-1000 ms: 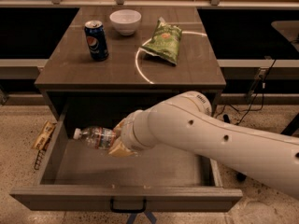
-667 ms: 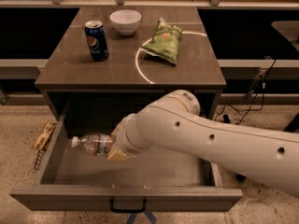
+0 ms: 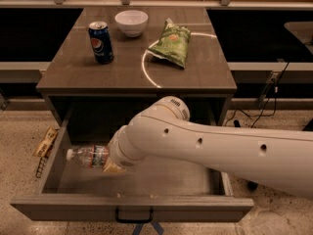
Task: Place water bottle into top drawer
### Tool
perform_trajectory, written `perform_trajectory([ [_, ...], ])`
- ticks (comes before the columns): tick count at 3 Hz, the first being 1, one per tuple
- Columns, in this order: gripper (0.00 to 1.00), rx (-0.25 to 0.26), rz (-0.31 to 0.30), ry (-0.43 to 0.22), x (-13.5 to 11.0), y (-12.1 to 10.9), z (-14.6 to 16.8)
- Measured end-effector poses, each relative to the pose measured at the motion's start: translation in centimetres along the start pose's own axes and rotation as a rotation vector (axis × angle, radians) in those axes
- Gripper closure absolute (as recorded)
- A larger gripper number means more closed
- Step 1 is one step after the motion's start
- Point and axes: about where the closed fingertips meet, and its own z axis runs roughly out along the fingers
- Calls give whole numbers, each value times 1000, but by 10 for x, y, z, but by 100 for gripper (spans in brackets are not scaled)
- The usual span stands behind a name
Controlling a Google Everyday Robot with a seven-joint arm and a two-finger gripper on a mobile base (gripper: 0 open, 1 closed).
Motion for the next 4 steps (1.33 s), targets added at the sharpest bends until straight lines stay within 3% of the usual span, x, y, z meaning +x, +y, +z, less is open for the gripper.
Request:
perform_trajectory([
  [1,13,-1,16,-13,-8,-3,8],
  [2,0,-23,62,-60,-12,-15,1],
  [3,10,13,109,-137,-14,-42,-29],
  [4,24,45,168,-263,-16,-72,-67],
])
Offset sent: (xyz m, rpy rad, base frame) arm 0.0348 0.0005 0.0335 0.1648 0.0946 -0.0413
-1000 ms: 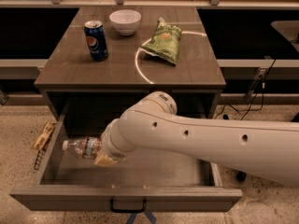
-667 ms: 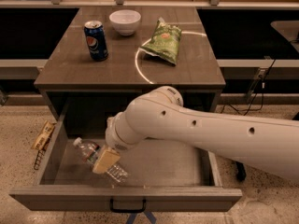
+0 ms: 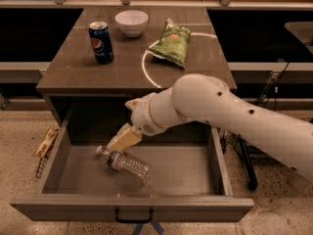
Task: Place water bottle into top drawer
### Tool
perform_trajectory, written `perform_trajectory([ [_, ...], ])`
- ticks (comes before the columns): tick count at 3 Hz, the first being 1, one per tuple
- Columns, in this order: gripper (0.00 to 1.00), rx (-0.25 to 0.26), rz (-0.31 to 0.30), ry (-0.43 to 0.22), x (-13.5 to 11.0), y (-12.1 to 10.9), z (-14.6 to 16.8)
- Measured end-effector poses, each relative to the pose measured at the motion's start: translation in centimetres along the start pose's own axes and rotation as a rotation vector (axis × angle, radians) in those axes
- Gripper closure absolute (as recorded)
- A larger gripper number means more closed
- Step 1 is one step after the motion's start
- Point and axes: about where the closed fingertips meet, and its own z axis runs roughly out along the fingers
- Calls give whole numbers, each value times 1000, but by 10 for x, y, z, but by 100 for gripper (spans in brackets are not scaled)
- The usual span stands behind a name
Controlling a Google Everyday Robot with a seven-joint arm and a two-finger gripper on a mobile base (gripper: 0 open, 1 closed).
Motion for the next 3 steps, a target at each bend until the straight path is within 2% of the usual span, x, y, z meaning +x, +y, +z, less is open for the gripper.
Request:
perform_trajectory([
  [1,47,1,65,-181,-14,-35,-56],
  [2,76,38,133,-463,-33,-84,-130],
  [3,62,34,128,-441,-33,-80,-123],
])
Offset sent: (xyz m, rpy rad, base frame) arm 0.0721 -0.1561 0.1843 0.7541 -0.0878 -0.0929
